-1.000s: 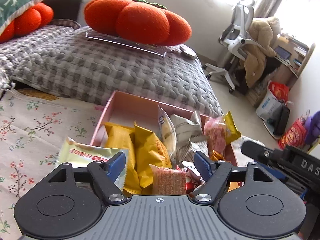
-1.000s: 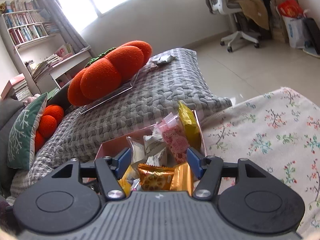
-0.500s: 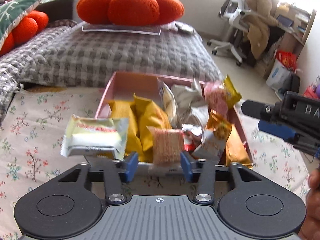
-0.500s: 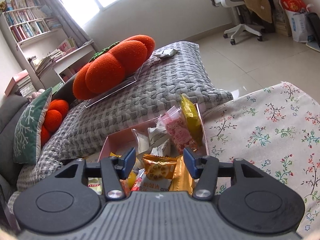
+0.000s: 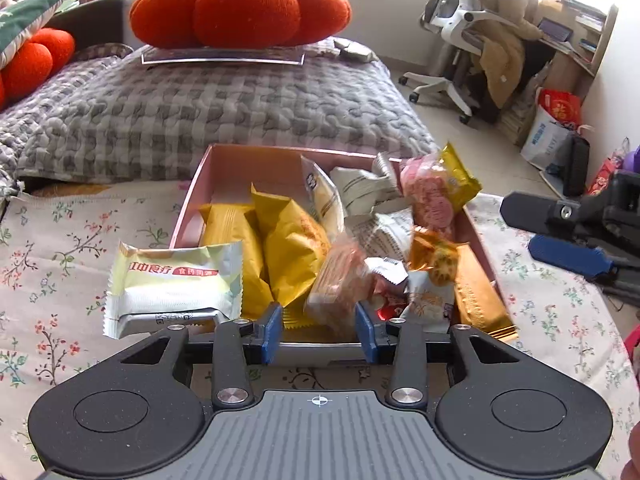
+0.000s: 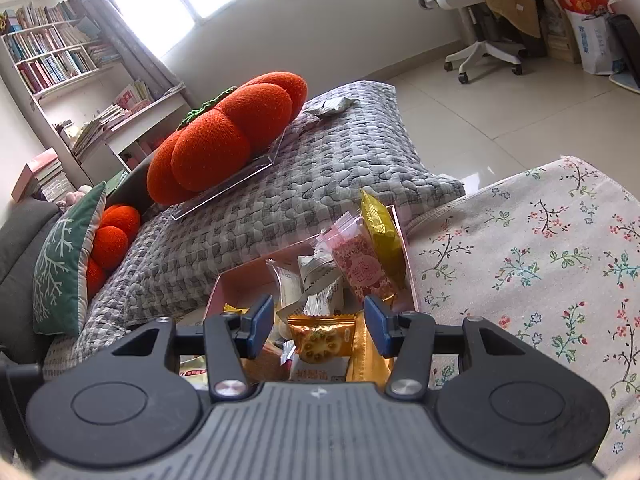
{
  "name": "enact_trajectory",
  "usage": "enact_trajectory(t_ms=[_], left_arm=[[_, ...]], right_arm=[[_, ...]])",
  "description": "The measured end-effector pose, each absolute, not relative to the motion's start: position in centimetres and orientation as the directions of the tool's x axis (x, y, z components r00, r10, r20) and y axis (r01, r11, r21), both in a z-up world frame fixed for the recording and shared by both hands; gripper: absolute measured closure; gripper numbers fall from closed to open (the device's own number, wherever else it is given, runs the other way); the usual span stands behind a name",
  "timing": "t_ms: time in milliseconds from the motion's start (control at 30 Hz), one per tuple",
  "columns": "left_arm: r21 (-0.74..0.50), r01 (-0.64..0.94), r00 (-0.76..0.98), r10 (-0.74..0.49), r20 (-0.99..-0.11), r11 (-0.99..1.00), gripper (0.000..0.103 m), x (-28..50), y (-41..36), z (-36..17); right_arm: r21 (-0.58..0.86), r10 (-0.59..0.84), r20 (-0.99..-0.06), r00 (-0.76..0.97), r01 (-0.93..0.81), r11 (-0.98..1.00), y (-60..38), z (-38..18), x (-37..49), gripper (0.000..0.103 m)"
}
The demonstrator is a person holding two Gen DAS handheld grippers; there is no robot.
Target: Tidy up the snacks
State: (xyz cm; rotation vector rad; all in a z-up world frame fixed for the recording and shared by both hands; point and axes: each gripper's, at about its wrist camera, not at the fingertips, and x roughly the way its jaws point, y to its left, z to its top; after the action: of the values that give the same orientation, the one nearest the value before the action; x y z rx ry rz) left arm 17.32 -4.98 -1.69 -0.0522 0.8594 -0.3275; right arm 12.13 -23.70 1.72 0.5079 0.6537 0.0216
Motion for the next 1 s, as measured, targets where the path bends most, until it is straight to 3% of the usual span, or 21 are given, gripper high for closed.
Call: enact_trajectory(t_ms=[67,267,467,733,1000], left_arm=[[-0.193,0.258,0.613,-0.315,-0.725,0.947,0.056,17.0,-4.8,-1.0],[-0.235,0.208,0.64,-0.314,-0.701,0.949,0.052,15.3,-4.0,1.1],[-0.162,0.133,0.683,-0.209,-0.7,0.978,0.048,11.4,-2.8,2.9],[-0.107,0.078,0.728,-0.13,-0.673,0.991,0.041,4.3,-0.7,4.3],[0.002,0.095,0.76,-0.071,-0.646,0.996,0.022,0.5,-0.5,3.9]], right_arm=[[0.476,0.184,-0.576,0.796,0.144,0.867,-23.9,1.9,11.7,0.055],[0.526,0.229,-0.57,0.789,0.137,0.839,-24.3,3.3,9.4,0.05],[0.48,0.225,-0.59,0.775,0.112,0.87,-23.9,4.4,6.2,0.043],[0.383,0.227,-0.636,0.738,0.046,0.923,-21.1,4.4,1.6,0.042],[0.21,0.153,-0.668,0.729,-0.012,0.978,-18.8,4.3,-2.8,0.022]])
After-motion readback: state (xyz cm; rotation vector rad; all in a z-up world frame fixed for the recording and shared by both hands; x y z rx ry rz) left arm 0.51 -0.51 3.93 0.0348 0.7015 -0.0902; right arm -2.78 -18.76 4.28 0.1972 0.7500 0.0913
